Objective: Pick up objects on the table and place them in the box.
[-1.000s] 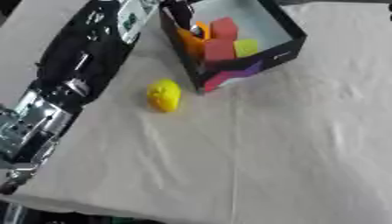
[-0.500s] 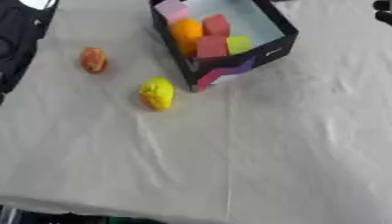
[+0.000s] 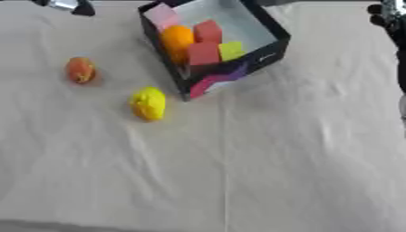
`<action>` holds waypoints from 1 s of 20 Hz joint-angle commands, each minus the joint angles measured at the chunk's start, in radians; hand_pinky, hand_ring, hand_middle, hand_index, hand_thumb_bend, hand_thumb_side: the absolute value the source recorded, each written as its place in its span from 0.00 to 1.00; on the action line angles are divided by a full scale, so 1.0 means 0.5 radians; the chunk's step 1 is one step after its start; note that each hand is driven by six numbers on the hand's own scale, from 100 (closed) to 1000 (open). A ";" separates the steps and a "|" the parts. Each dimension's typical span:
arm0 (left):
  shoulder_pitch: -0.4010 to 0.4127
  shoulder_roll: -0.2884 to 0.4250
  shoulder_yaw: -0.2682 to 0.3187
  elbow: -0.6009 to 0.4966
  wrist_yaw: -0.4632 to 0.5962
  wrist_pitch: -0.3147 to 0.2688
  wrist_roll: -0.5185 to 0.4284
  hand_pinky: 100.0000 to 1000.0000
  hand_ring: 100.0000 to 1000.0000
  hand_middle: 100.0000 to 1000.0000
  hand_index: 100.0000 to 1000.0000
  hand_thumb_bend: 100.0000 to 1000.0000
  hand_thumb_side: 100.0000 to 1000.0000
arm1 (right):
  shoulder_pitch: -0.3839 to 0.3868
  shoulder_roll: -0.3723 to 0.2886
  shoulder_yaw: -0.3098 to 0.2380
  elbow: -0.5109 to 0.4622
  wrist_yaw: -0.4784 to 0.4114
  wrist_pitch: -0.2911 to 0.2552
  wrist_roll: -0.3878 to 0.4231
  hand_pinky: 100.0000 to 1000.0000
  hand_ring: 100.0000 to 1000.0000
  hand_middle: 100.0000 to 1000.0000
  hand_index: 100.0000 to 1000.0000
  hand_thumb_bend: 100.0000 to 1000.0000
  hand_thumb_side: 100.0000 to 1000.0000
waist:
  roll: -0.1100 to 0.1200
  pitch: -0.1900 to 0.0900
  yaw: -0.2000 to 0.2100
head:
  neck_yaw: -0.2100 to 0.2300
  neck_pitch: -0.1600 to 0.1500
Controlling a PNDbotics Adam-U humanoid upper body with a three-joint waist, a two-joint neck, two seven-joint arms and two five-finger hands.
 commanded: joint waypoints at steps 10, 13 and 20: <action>0.255 0.259 -0.033 -0.219 -0.007 0.109 -0.353 0.74 0.80 0.74 0.80 0.75 0.28 | -0.025 -0.050 -0.019 -0.052 0.008 0.006 -0.009 0.76 0.67 0.64 0.78 0.00 0.30 | -0.009 -0.049 -0.015 | -0.022 -0.067; 0.262 0.246 -0.060 -0.180 -0.029 0.099 -0.346 0.73 0.80 0.73 0.79 0.76 0.26 | -0.022 -0.046 -0.014 -0.049 0.008 0.008 -0.006 0.76 0.67 0.64 0.78 0.00 0.30 | -0.010 -0.049 -0.016 | -0.020 -0.068; 0.175 0.152 -0.128 0.035 -0.153 0.070 -0.241 0.72 0.79 0.74 0.78 0.72 0.26 | -0.018 -0.043 -0.013 -0.049 0.016 0.011 -0.006 0.76 0.67 0.64 0.78 0.00 0.29 | -0.018 -0.046 -0.024 | -0.011 -0.067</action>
